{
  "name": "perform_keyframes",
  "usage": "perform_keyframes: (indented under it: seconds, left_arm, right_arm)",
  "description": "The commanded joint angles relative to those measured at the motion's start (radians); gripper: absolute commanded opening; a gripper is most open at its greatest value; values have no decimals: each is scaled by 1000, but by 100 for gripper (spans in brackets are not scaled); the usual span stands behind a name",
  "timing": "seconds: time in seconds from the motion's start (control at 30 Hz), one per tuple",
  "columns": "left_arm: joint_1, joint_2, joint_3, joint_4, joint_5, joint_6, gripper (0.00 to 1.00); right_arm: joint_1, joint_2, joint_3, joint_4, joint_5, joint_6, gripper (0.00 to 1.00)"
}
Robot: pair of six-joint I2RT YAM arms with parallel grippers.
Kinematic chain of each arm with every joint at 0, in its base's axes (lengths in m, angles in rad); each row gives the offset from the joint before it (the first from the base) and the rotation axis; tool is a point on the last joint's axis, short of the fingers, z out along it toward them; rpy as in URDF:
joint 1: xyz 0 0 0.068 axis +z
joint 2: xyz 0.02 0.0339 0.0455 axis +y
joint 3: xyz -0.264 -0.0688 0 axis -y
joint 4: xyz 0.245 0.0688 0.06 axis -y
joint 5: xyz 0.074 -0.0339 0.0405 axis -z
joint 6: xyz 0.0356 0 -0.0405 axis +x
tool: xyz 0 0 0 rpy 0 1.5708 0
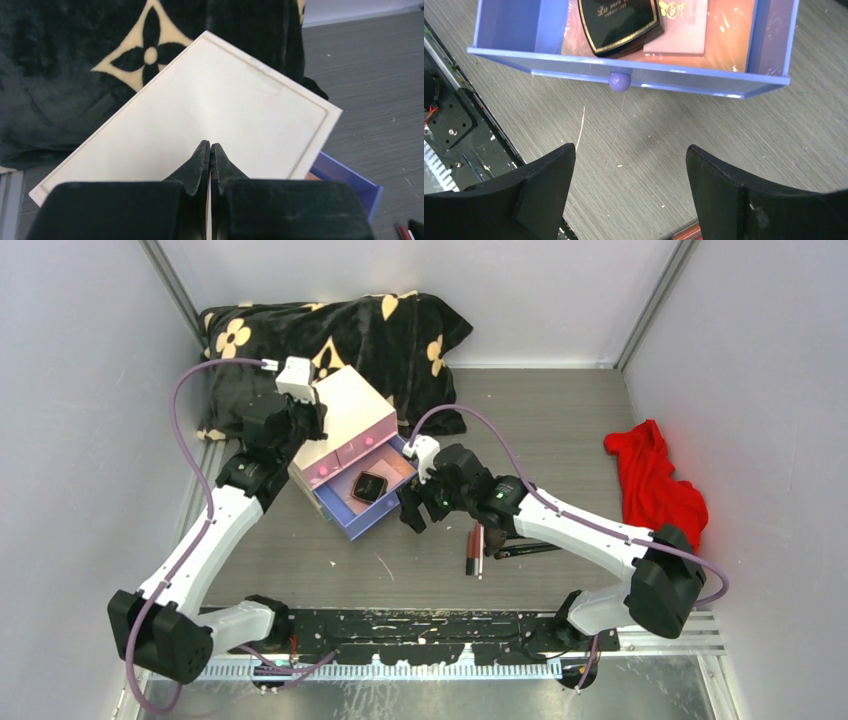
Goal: Organize the makeup
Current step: Close the drawer in the storage box.
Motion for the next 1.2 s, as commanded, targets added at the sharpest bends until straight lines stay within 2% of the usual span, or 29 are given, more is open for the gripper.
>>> perform_keyframes:
  seconds: [0.0,0.23,0.53,0.57,0.7,0.73,1.17]
  left_arm:
    - [75,35,13,83,59,-60,0]
    - [125,99,4,33,71,-116,0]
    - [144,126,-86,80,91,-157,0]
    - [146,126,-92,85,89,-157,0]
    - [150,125,-102,86,96,-158,0]
    - [152,125,-103,86,99,-158,0]
    - [173,130,-115,92,115,-160,0]
  right_arm:
    - [3,-48,-17,47,-22,21,85]
    - [9,-39,-37,58,-38,41,85]
    - [13,-5,-23,85,-12,34,83]
    - [14,3,-19,93,-9,34,81]
    - [14,43,-6,118,-25,37,24]
    - [15,52,-6,128,-25,38,16]
    - [15,150,4,297,129,-5,7]
